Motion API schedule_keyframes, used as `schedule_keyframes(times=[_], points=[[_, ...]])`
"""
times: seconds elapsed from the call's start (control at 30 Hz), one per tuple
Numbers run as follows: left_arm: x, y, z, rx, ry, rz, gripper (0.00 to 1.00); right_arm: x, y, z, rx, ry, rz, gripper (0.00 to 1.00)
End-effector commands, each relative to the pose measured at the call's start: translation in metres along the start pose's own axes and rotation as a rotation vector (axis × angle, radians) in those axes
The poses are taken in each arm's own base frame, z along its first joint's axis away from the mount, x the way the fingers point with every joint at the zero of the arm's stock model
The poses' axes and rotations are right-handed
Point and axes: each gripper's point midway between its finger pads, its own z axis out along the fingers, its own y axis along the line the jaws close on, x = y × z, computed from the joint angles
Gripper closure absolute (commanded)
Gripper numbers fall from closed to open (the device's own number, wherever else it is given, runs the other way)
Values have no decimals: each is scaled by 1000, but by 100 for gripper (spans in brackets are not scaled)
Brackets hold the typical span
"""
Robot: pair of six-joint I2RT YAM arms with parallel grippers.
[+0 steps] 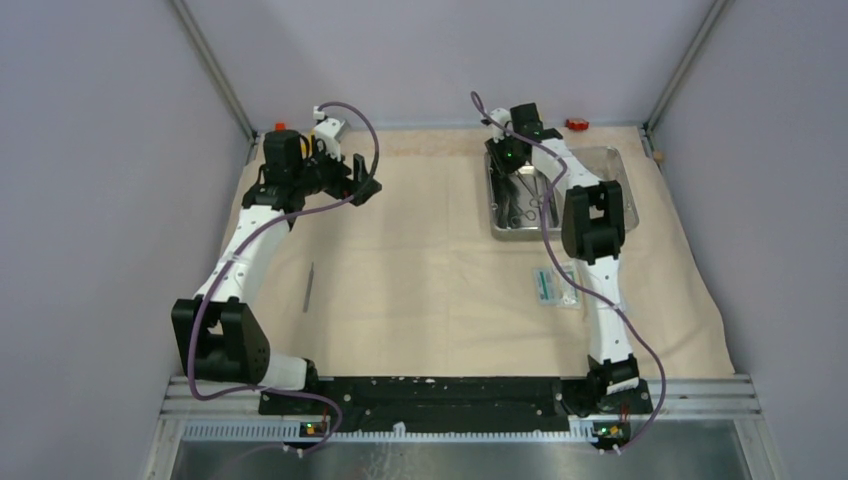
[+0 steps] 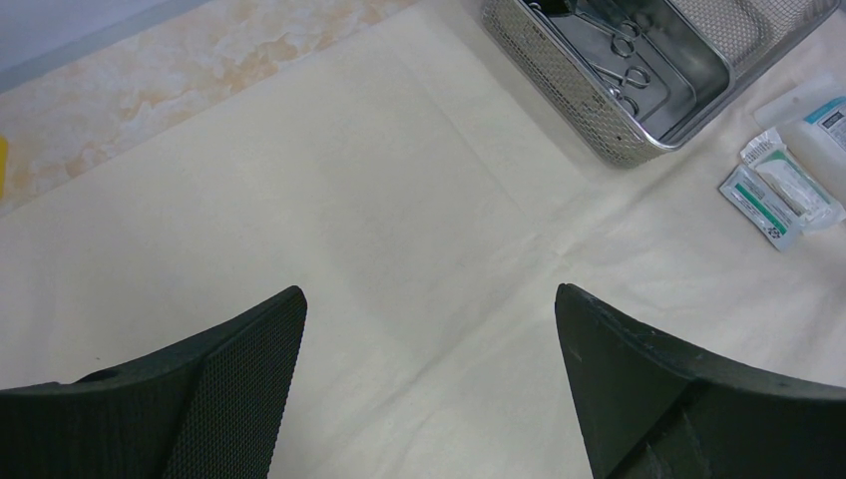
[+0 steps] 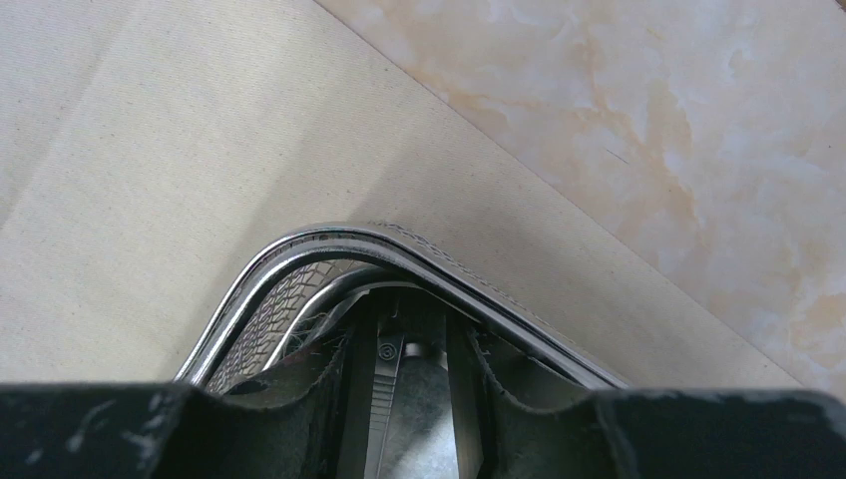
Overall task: Open and lay out the surgical kit
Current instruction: Pick up the medical item from the container.
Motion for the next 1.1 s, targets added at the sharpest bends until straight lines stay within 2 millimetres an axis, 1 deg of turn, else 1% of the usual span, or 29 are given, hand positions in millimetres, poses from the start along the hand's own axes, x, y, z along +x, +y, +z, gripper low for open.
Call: schedule_keyframes(times=[0.0,0.17,0.33,0.4,0.57,0.7,0.9,1.07], points=[[-7,0,3,7,-32,25,1,0,1,9,17,7,-17,70],[-7,0,3,6,-35,28,1,6,-2,9,30,28,-17,77],[-8,0,3,9,-36,29,1,5,-6,6,42,30,-12,86],[-8,0,3,8,-35,35,1,1,-11,3,53,25,-10,90],[-8,2,5,6,-28,45,1,-16,-21,-12,82,-8,7,100],[-10,2,6,14,-29,46,1,-35,-24,-31,95,-55,24,100],[-11,0,7,24,-32,47,1,-60,-19,-58,83,-122,55,100],[-15,-2,7,30,-44,58,1,-80,-16,-80,83,-179,74,100]])
